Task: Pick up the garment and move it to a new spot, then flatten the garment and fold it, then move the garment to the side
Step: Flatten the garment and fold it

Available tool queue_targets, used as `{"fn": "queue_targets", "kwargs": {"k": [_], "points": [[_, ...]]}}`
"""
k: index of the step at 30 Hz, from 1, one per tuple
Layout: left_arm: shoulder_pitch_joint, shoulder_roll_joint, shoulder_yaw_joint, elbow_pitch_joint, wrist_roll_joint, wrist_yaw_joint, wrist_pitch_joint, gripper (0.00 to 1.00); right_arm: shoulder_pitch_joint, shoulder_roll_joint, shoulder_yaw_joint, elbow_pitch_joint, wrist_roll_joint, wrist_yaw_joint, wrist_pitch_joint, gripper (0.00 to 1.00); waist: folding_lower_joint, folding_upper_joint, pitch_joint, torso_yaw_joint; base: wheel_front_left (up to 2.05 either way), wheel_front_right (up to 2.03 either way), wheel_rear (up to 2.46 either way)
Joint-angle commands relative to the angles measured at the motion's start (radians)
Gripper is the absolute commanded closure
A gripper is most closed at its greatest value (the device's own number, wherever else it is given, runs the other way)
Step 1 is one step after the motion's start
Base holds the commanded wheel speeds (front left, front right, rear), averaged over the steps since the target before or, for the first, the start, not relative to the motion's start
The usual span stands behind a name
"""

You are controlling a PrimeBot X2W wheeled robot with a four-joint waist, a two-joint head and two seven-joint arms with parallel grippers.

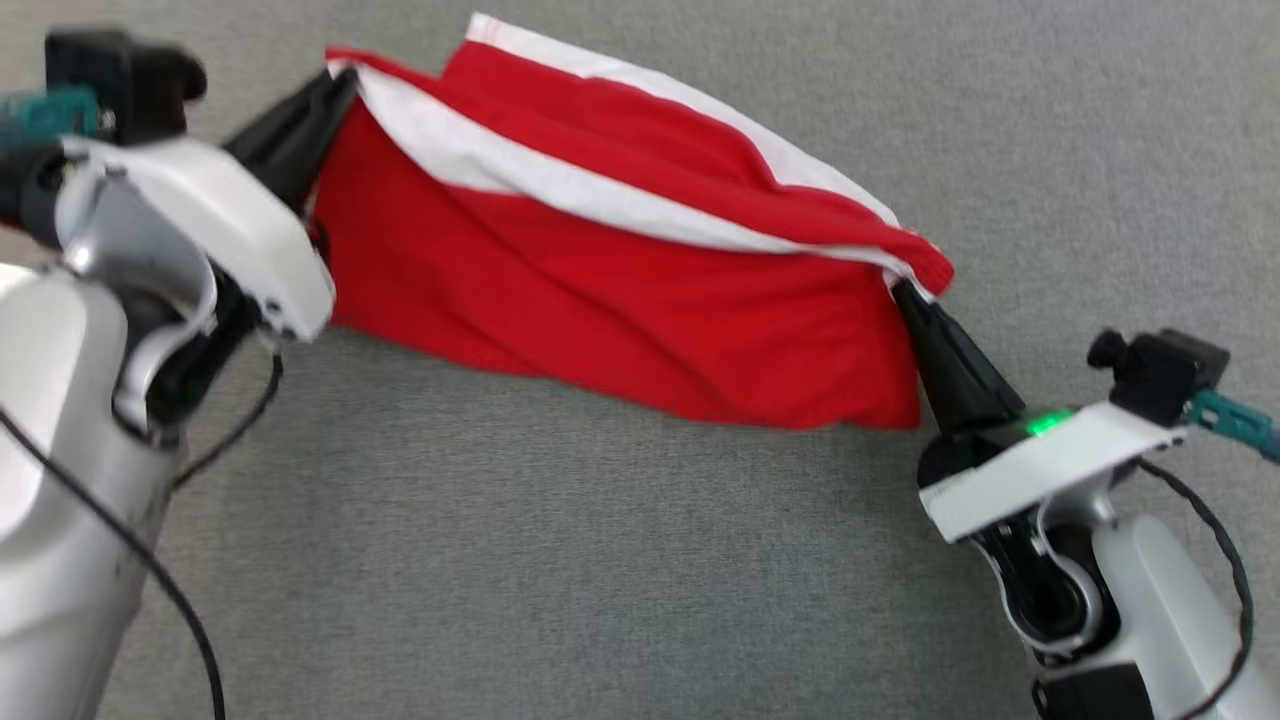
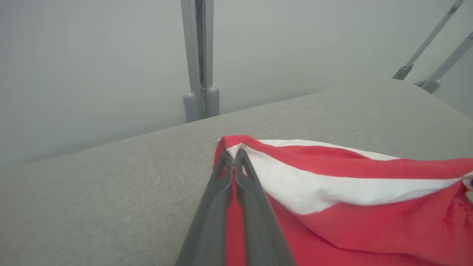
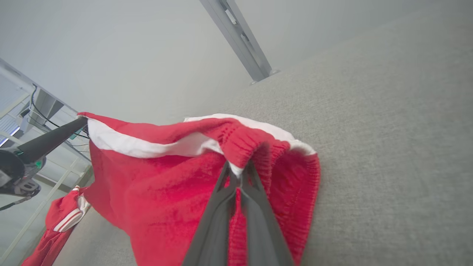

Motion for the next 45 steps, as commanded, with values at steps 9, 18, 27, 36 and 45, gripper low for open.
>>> {"fn": "queue_targets", "kwargs": {"k": [9,18,27,36,45], "points": [[-0.273,-0.027,-0.047,0.346,0.035,-0.033,-0.046,1.00,-0.184,0.023,0.091,0.151,0.044,0.001,-0.073,1.00,0.0000,0.0000,0.092,-0.124,0.00,0.00,0.00],[-0.381,-0.067,-0.079,0.591,-0.014,-0.042,-0.075,1.00,-0.255,-0.003,0.196,0.240,0.119,0.001,-0.145,0.00,0.0000,0.0000,0.104,-0.150,0.00,0.00,0.00],[-0.352,-0.066,-0.078,0.650,-0.023,-0.025,-0.243,0.00,-0.177,-0.101,0.222,0.209,0.162,0.000,-0.234,0.00,0.0000,0.0000,0.074,-0.128,0.00,0.00,0.00],[-0.178,-0.049,-0.014,0.486,0.004,0.098,-0.550,0.00,-0.051,-0.097,-0.016,0.055,-0.091,0.001,-0.287,0.00,0.0000,0.0000,0.021,-0.080,0.00,0.00,0.00],[0.132,-0.076,0.097,0.048,0.115,0.234,-0.610,0.00,0.045,-0.018,-0.173,-0.085,-0.394,0.001,-0.286,0.00,0.0000,0.0000,-0.032,-0.015,0.00,0.00,0.00]]}}
